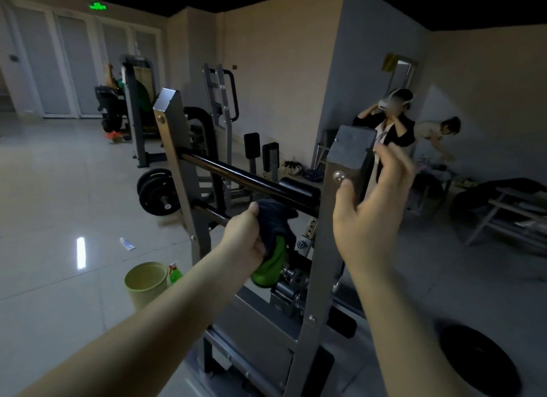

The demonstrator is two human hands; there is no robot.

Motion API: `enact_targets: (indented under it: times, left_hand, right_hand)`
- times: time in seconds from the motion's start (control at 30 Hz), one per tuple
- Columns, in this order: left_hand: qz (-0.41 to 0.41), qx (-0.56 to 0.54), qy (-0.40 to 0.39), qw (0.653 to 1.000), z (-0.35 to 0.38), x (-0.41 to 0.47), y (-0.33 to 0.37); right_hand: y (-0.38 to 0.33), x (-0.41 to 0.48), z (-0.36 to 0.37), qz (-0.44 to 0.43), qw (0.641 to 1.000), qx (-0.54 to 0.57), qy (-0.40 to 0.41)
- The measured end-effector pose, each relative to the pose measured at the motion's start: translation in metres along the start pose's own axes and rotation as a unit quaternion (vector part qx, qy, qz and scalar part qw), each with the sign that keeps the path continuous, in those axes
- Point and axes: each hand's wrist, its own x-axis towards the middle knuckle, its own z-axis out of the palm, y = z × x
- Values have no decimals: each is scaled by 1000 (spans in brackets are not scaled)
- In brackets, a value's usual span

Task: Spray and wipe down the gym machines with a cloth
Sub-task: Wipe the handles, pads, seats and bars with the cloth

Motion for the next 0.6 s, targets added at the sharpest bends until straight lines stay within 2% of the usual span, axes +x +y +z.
enact_targets:
  times: [0.07, 0.13, 0.23, 0.33, 0.53, 0.6]
  left_hand:
    - [-14, -74, -25, 997, 18, -6, -10]
    - [-36, -144, -86, 985, 35, -15, -21]
    - [-59, -175, -152, 971, 42, -16, -38]
    - [-40, -106, -150, 982, 29, -17, -42]
    - [24, -41, -167, 985, -12, -20, -38]
    - [32, 6, -150, 988, -29, -21, -30]
  right_hand:
    - [4, -18, -1, 21, 1000, 21, 10]
    - [8, -31, 0, 48, 998, 40, -2]
    - [15, -46, 0, 80, 995, 53, -24]
    - [24, -60, -1, 90, 994, 56, -33]
    - [32, -90, -7, 54, 997, 46, -28]
    - [34, -106, -12, 83, 993, 69, -37]
